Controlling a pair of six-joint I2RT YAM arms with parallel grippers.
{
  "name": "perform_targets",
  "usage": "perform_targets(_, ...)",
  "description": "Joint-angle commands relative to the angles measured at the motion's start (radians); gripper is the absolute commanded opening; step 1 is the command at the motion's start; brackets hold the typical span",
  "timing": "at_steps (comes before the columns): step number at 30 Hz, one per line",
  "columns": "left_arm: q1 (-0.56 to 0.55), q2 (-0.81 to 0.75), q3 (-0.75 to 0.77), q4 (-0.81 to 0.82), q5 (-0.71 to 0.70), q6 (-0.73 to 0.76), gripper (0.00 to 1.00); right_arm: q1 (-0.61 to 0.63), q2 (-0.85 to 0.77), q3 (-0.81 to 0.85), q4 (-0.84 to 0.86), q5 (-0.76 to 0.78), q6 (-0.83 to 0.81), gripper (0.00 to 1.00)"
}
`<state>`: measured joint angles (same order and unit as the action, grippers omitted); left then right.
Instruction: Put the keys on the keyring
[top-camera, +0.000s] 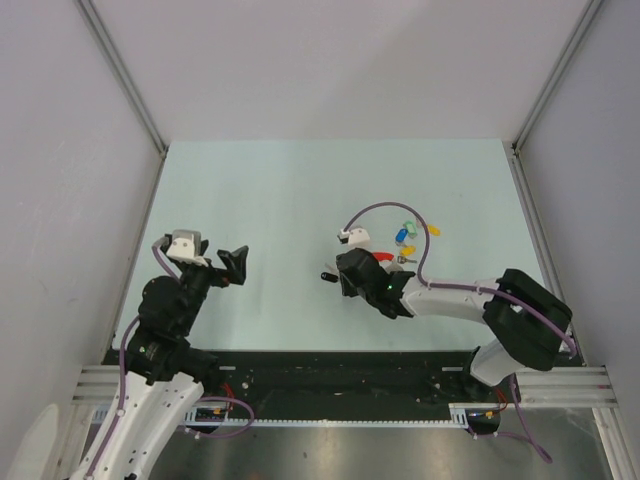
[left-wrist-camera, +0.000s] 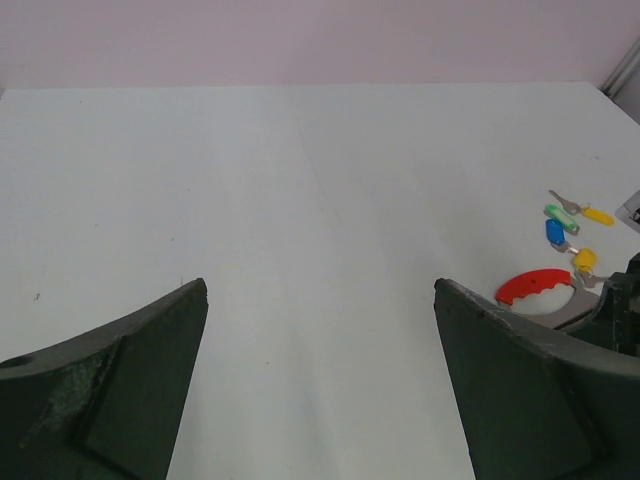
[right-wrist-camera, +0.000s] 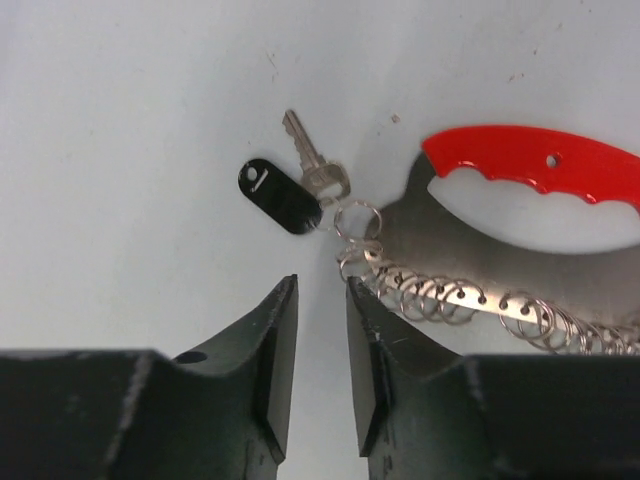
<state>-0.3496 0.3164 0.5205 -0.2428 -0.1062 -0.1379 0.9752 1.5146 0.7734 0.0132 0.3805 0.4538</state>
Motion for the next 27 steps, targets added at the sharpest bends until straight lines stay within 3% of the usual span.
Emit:
perform_targets(1, -0.006, -0.014, 0.039, 0.014, -0.026, 0.015, 1.0, 0.005, 0.064, 0.062, 0.082, 0.11, 0.049, 0.28)
perform_targets(27, -0.006, 0.003, 0.036, 0.013, -0.023, 0.018, 1.0, 0.008, 0.245, 0.138, -0.024, 0.153, 0.094, 0.29)
